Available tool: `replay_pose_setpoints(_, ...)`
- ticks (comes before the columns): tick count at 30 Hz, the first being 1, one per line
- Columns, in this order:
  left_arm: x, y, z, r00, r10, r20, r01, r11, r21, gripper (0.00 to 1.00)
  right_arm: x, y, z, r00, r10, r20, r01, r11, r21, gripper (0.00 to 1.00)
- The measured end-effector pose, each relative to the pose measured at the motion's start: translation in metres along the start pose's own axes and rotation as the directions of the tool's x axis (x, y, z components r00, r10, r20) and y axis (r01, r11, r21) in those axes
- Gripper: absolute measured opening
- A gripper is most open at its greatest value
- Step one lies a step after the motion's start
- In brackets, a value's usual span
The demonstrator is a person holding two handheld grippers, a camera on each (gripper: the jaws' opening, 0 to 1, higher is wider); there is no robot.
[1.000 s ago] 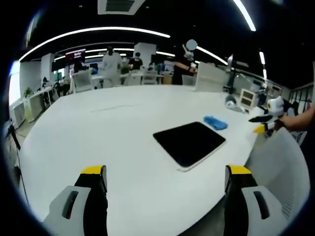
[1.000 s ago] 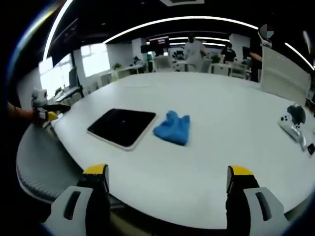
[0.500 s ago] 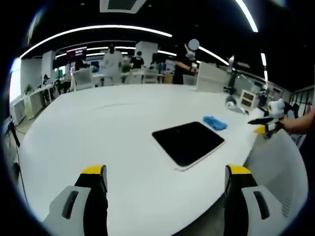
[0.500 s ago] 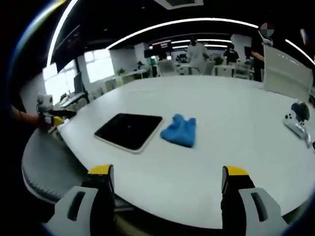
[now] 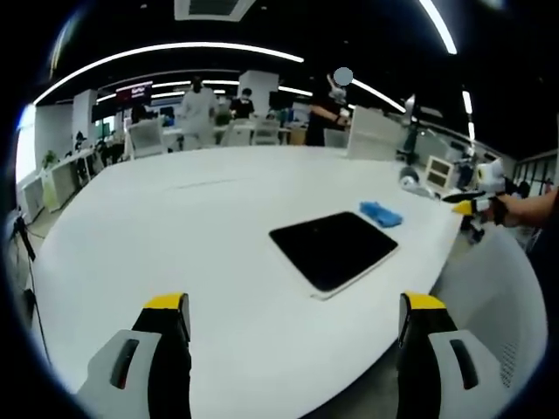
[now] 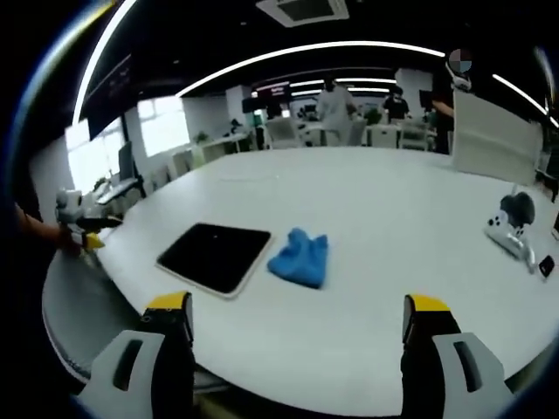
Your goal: Wipe the mirror surface with the cleaning cloth until all visible marks leave the cleaned area.
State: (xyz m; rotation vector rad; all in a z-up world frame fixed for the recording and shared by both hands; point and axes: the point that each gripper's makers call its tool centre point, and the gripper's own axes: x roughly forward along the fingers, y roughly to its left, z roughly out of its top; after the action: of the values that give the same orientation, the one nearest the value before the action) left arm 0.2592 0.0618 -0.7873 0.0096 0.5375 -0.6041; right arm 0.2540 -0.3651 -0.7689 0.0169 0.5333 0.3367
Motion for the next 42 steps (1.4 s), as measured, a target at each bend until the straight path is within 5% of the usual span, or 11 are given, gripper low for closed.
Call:
replay_pose_setpoints(19,0.000,0.006,-0.004,1.000,0.014,-0.015,-0.014,1.000,-0.007,1.00,0.035,0.007,0.086,0.998,-0.015,0.057,0.019,0.997,-0.078,0.92)
replay_pose_setpoints(33,0.002,-0.003,-0.002,1.000,-0.024,-0.006,0.024,1.000,0.004,1.00,0.082,0.018,0.069,0.999,-0.035,0.020,0.036,0.998,-0.050,0.74)
replay_pose_setpoints(42,0.001,-0.006,-0.004,0.999,-0.029,-0.016,0.029,1.000,0.001,1.00,0.131,0.008,0.037,0.997,-0.047,-0.068,0.041,0.996,-0.083,0.45)
